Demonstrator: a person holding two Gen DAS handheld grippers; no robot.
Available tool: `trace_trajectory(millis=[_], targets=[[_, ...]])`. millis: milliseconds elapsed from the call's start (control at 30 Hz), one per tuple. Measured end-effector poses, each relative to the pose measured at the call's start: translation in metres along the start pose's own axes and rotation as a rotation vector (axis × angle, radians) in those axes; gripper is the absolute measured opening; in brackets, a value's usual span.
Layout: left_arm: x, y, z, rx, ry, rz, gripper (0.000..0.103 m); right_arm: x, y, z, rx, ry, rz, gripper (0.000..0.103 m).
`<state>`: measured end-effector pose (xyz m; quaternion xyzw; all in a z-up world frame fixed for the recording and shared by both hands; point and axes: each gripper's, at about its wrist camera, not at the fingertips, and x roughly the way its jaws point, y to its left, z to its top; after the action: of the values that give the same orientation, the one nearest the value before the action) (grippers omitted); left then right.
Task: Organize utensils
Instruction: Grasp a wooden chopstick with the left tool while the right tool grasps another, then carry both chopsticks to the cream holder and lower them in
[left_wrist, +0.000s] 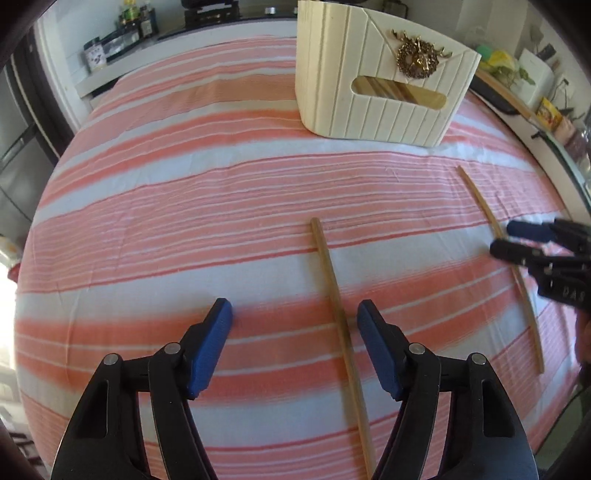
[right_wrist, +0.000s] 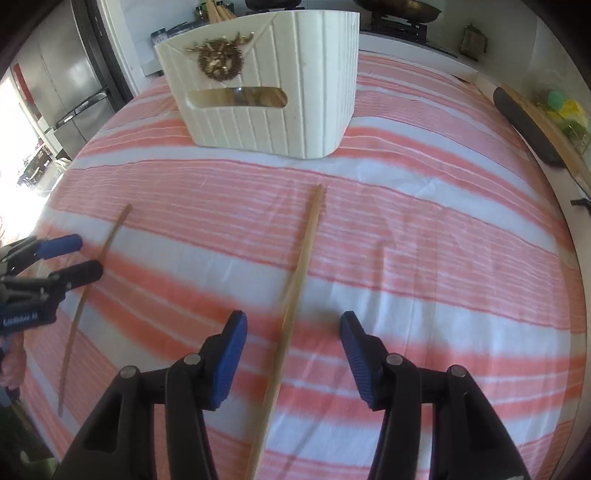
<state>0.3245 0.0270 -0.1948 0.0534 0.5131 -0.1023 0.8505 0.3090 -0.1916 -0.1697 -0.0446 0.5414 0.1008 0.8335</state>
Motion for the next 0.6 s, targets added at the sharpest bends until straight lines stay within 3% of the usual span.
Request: trace_trajectory(millis=[100,133,167,233,267,300,433,600], targets=[[0.005,-0.001,0.014,0.006,0.005,0.001,0.060,0.015,-0.005,0.031,0.032,-0.002,-0.003,0.048],[0.008,-0.001,0.019,0.003,0.007,0.000,0.057,0.020,-0.006,0.041,0.041,0.006,-0.014,0.041],[0.009,-0.001,0.023,0.000,0.007,0.002,0.048,0.024,-0.006,0.048,0.040,0.012,-0.033,0.037],[0.010,-0.004,0.027,-0.001,0.006,0.002,0.030,0.030,-0.002,0.060,0.031,0.033,-0.069,0.014],[0.009,-0.006,0.028,0.003,0.002,0.005,0.015,0.028,-0.003,0.061,0.031,0.042,-0.075,0.008],[0.009,-0.008,0.028,0.008,0.002,-0.003,0.006,0.027,-0.003,0.061,0.031,0.048,-0.076,0.006],[0.002,-0.010,0.027,-0.004,-0.012,-0.032,0.004,0.010,-0.007,0.057,0.051,-0.005,-0.042,0.006],[-0.045,-0.008,0.022,-0.029,-0.127,-0.064,0.004,-0.054,-0.020,0.048,0.105,-0.177,0.079,0.006]])
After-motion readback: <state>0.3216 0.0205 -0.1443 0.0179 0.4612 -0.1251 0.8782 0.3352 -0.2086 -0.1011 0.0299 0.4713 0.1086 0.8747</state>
